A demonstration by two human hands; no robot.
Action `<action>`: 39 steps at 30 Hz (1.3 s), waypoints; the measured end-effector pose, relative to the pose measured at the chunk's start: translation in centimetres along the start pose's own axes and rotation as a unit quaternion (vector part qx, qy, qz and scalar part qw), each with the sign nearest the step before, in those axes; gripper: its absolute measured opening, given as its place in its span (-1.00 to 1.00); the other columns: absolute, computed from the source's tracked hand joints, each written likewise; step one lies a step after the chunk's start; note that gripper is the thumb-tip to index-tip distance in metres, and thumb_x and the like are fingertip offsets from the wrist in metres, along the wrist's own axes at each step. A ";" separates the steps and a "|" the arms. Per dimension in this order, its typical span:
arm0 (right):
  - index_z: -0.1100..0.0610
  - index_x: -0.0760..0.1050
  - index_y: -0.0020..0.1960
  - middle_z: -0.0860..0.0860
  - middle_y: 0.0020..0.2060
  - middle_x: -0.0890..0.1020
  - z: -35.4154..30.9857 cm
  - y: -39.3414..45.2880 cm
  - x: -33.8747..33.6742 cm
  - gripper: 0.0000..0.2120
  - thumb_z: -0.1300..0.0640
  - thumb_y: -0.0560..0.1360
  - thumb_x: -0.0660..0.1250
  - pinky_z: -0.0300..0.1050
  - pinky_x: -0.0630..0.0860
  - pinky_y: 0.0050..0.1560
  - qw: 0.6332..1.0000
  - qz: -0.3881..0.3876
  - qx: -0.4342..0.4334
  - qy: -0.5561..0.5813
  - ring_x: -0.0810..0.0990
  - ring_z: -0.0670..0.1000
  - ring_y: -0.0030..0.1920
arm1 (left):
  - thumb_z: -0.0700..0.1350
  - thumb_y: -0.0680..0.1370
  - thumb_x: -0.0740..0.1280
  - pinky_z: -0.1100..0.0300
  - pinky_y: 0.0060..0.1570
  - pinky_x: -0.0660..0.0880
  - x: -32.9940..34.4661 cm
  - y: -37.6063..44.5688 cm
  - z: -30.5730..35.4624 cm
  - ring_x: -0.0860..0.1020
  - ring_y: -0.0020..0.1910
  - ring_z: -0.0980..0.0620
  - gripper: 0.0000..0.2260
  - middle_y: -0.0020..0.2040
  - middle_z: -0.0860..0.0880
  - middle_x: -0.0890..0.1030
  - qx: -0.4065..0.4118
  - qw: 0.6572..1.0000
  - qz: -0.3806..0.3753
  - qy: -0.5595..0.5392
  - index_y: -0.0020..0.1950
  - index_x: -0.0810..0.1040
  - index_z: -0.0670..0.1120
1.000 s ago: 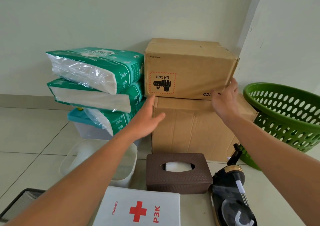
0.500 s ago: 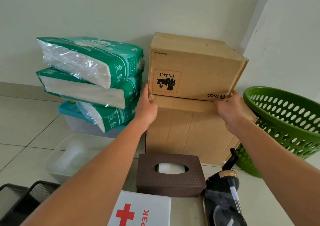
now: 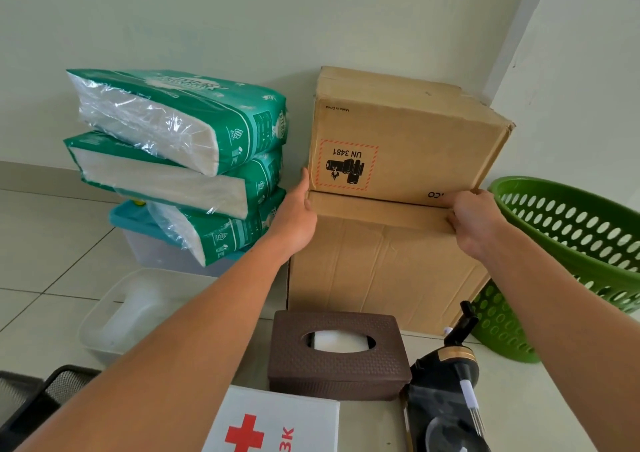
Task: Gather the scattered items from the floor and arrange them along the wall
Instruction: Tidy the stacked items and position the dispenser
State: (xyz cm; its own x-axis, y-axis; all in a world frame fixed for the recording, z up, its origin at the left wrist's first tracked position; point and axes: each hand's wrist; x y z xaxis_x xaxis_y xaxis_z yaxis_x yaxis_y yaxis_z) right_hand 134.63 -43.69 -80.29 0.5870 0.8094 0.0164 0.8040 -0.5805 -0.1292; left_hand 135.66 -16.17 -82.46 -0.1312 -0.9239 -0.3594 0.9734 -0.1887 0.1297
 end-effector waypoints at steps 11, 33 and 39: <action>0.10 0.14 0.57 0.04 0.42 0.42 0.9 -0.2 0.9 -0.31 0.25 0.54 0.38 0.08 0.31 0.46 0.995 0.006 -0.044 -0.088 0.37 0.09 0.41 | -0.22 0.71 0.03 0.30 0.24 0.11 -0.2 1.6 -1.5 0.10 0.58 0.02 -0.45 0.63 0.02 0.05 -0.033 0.999 0.001 -0.003 0.64 -0.12 0.04; 0.16 0.54 0.21 0.04 0.17 0.52 10.5 -14.8 14.7 -0.74 0.29 0.58 0.18 -0.04 0.51 0.18 0.706 -0.374 -0.371 -0.474 0.51 0.00 0.12 | -0.17 0.62 0.24 0.10 -0.11 0.46 -13.3 -9.6 -12.9 0.49 -0.13 0.05 -0.94 -0.06 0.06 0.53 0.099 0.910 0.175 0.362 0.00 0.48 -0.02; 0.22 0.36 0.45 0.09 0.54 0.20 13.6 -15.5 20.9 -0.52 0.26 0.53 0.23 0.13 0.26 0.50 0.669 -0.358 -0.294 -0.582 0.17 0.16 0.53 | -0.16 0.64 0.16 -0.06 0.38 0.33 -16.3 -5.6 -14.5 0.37 0.42 -0.09 -0.59 0.48 -0.03 0.39 -0.123 0.927 0.076 0.345 0.51 0.33 -0.02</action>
State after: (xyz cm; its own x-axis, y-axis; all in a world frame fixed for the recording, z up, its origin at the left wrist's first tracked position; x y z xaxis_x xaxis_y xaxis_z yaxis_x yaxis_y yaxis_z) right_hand 133.12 -16.58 -91.40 -0.1648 0.2213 -0.9612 0.9387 0.3345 -0.0840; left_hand 135.05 4.76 -90.76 0.0795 -0.4847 -0.8710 0.9954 0.0852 0.0434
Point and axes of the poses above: each hand's wrist, its own y-axis towards the middle knuckle, its own x-axis out of the palm, z = x × y
